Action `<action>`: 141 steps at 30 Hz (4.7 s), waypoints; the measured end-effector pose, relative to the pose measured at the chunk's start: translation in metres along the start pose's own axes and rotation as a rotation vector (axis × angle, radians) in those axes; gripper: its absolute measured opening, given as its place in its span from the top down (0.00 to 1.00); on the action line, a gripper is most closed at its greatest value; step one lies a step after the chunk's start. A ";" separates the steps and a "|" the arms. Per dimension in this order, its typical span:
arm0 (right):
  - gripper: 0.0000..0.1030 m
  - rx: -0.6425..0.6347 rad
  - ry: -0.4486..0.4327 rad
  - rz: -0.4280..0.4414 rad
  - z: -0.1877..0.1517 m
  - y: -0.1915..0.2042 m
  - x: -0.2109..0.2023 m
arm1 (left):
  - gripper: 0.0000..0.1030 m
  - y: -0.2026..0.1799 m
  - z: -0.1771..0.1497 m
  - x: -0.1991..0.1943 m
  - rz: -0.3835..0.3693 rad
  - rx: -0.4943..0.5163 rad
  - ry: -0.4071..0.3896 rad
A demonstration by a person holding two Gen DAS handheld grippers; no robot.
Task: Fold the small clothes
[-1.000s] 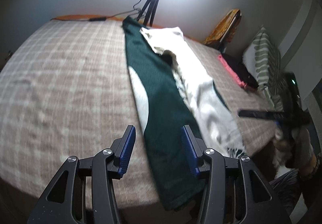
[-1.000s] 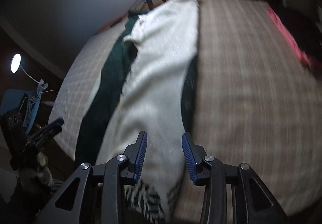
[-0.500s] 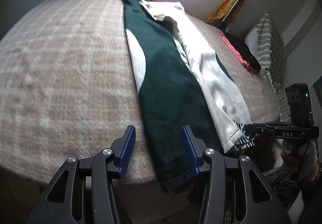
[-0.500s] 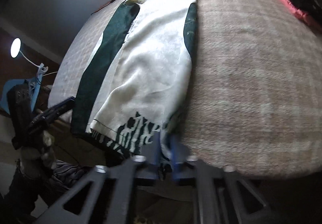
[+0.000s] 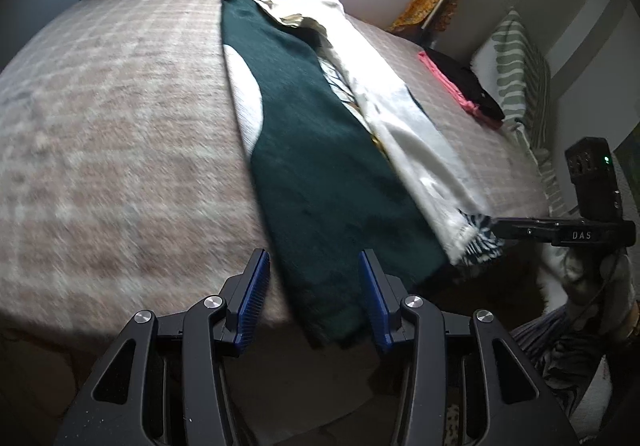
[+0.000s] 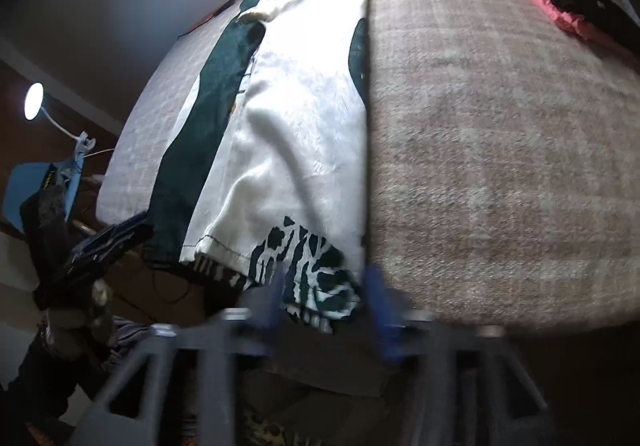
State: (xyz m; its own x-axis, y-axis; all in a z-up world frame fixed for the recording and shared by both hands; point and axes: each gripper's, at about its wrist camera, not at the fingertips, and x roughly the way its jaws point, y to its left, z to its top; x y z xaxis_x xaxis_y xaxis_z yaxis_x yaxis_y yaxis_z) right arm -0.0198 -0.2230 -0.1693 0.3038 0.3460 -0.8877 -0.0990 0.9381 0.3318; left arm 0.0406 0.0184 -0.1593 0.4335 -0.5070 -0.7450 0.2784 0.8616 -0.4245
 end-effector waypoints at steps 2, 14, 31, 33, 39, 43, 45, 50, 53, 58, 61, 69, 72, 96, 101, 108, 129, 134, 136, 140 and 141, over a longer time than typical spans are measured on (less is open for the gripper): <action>0.59 -0.022 0.001 0.006 0.000 0.003 0.002 | 0.58 -0.005 -0.003 0.001 -0.018 -0.005 -0.005; 1.00 -0.023 -0.033 0.054 0.000 -0.002 0.003 | 0.98 0.003 -0.001 -0.018 -0.028 -0.026 -0.087; 0.58 0.021 -0.022 0.144 -0.002 -0.021 0.008 | 0.54 -0.070 -0.041 -0.021 0.164 0.742 -0.071; 0.59 0.052 -0.018 0.170 -0.002 -0.024 0.010 | 0.54 -0.078 -0.052 -0.008 0.182 0.851 -0.039; 0.76 0.092 -0.001 0.240 -0.006 -0.027 0.015 | 0.54 -0.076 -0.060 0.013 0.212 0.911 0.016; 0.85 0.093 0.005 0.239 -0.006 -0.025 0.017 | 0.54 -0.072 -0.057 0.017 0.254 0.936 -0.006; 0.88 0.094 0.007 0.237 -0.006 -0.024 0.018 | 0.55 -0.069 -0.053 0.020 0.265 0.925 -0.006; 0.93 0.076 -0.012 0.243 0.000 -0.013 0.017 | 0.89 -0.066 -0.046 0.015 0.185 0.887 -0.003; 0.95 0.076 -0.022 0.242 0.003 -0.015 0.015 | 0.95 -0.070 -0.043 0.010 0.175 0.903 -0.035; 0.97 0.100 -0.041 0.281 0.009 -0.022 0.006 | 0.98 -0.070 -0.028 -0.002 0.140 0.856 -0.074; 0.97 0.132 -0.066 0.339 0.016 -0.024 -0.004 | 0.99 -0.068 -0.009 -0.011 0.128 0.828 -0.107; 0.98 0.143 -0.134 0.428 0.064 -0.017 -0.023 | 1.00 -0.061 0.051 -0.024 0.084 0.736 -0.197; 0.98 0.133 -0.152 0.426 0.088 -0.013 -0.022 | 1.00 -0.061 0.064 -0.022 0.085 0.755 -0.206; 0.98 0.141 -0.125 0.383 0.095 -0.023 -0.010 | 0.57 -0.082 -0.033 0.010 0.179 0.968 -0.006; 0.98 0.147 -0.125 0.384 0.095 -0.027 -0.011 | 0.99 -0.062 0.000 0.009 0.116 0.832 0.002; 0.98 0.145 -0.136 0.375 0.110 -0.026 -0.012 | 0.99 -0.054 0.052 -0.006 0.135 0.812 -0.106; 0.98 0.167 -0.145 0.246 0.247 -0.042 0.054 | 0.99 -0.010 0.180 0.072 0.225 0.773 -0.076; 0.98 0.196 -0.150 0.241 0.265 -0.054 0.065 | 0.99 0.005 0.196 0.090 0.235 0.748 -0.066; 0.97 0.205 -0.148 0.240 0.270 -0.058 0.071 | 0.99 0.011 0.202 0.098 0.237 0.729 -0.054; 0.56 0.241 -0.126 0.240 0.277 -0.066 0.082 | 0.89 0.020 0.210 0.109 0.263 0.687 -0.038; 0.51 0.242 -0.137 0.242 0.277 -0.067 0.080 | 0.83 0.021 0.211 0.109 0.278 0.682 -0.044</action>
State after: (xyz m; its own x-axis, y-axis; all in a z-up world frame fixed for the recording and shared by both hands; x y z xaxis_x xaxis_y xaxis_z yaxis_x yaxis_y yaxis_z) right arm 0.2739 -0.2622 -0.1740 0.4249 0.5369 -0.7289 0.0385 0.7937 0.6071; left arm 0.2752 -0.0236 -0.1409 0.5960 -0.2848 -0.7508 0.6177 0.7601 0.2019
